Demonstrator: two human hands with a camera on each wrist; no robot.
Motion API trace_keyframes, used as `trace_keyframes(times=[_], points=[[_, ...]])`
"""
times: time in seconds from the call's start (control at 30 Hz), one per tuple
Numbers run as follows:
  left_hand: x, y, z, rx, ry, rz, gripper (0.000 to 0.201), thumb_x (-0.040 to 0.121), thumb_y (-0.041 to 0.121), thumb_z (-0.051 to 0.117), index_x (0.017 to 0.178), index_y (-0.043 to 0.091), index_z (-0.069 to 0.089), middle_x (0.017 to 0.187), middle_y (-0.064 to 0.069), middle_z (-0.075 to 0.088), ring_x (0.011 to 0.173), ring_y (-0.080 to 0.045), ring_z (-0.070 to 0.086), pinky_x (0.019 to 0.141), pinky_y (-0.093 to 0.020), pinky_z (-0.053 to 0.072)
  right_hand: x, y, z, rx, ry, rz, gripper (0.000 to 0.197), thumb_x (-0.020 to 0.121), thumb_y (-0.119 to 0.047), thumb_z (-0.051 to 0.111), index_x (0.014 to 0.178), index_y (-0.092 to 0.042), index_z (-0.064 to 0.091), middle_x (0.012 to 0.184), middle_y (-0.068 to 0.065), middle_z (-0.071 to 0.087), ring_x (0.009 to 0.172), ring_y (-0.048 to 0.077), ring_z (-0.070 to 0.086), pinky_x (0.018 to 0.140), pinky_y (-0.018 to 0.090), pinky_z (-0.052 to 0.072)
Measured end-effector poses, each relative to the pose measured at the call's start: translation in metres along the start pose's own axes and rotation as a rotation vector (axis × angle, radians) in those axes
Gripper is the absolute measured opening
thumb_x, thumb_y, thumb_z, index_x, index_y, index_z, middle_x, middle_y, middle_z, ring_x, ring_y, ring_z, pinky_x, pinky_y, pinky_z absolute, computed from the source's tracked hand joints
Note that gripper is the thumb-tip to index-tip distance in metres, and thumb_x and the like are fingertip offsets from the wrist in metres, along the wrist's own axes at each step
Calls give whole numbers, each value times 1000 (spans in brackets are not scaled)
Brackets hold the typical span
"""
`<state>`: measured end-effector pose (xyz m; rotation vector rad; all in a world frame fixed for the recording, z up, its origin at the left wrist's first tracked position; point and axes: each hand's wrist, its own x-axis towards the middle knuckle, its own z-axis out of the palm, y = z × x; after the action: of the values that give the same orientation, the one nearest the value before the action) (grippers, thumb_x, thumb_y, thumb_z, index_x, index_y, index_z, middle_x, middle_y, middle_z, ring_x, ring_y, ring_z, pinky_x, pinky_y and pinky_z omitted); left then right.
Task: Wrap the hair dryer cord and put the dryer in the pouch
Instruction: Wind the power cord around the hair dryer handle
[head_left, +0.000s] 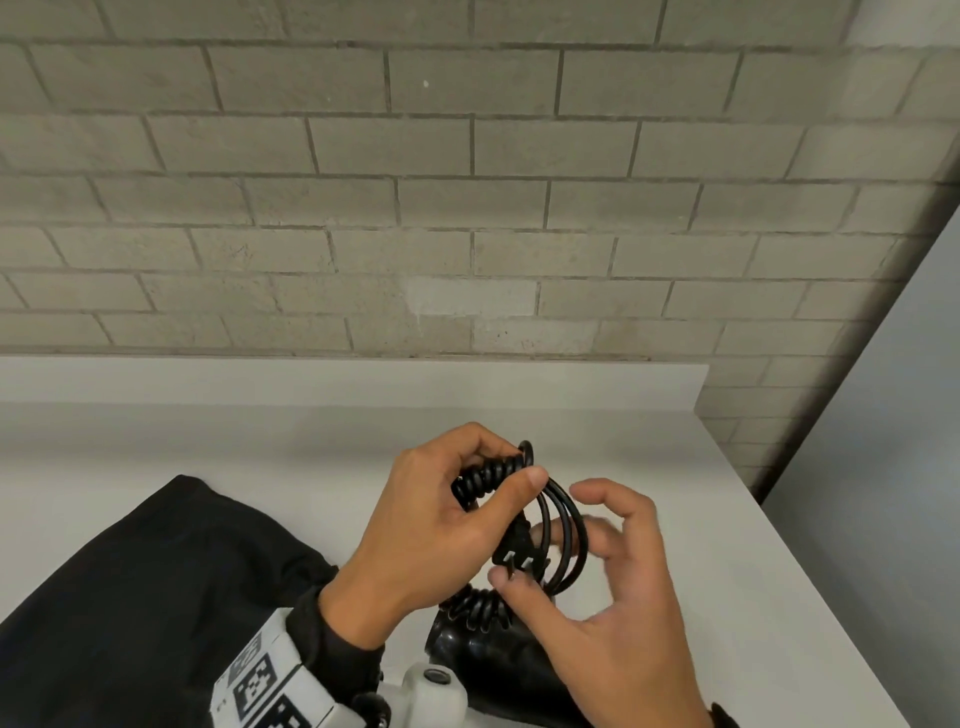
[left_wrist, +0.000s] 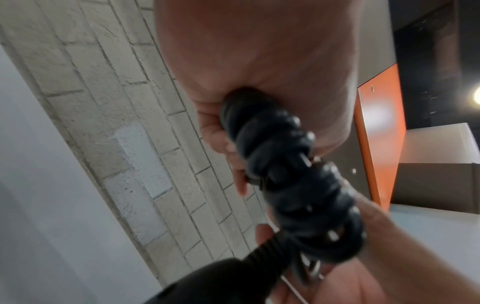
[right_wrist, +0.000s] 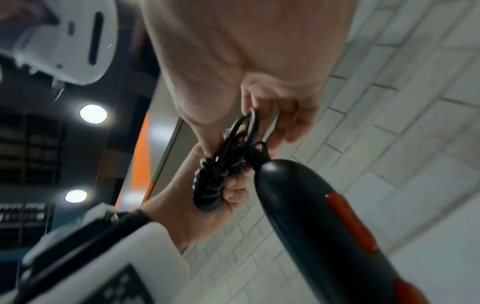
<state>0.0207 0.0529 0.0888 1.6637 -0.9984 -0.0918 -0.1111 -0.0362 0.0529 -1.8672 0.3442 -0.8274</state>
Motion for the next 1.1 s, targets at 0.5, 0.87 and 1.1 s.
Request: trace_keyframes(times=[0.5,0.87,1.1], points=[[5,-1,-2,51,123,-80,14,84,40,75,87,28,68,80,13,71,79,-3,67,72,-19,53,-3,-12,-7,-223,212,-455,22,82,-32,67,92,-14,73,99,-11,69,100,-4,61,87,7,45],[13,15,-19,-259,85,-364,36,63,23,90,95,24,73,63,-2,59,40,-8,40,43,-21,33,-30,32,2,-236,161,-441,14,85,-30,69,94,-20,70,112,-17,64,98,-1,63,77,19,56],[15,25,-13,-360,41,-388,18,77,26,80,89,15,72,75,-9,70,40,-17,35,41,-21,29,-33,43,3,-331,18,-436,12,81,-32,70,92,-28,65,118,-13,57,94,1,56,73,13,48]])
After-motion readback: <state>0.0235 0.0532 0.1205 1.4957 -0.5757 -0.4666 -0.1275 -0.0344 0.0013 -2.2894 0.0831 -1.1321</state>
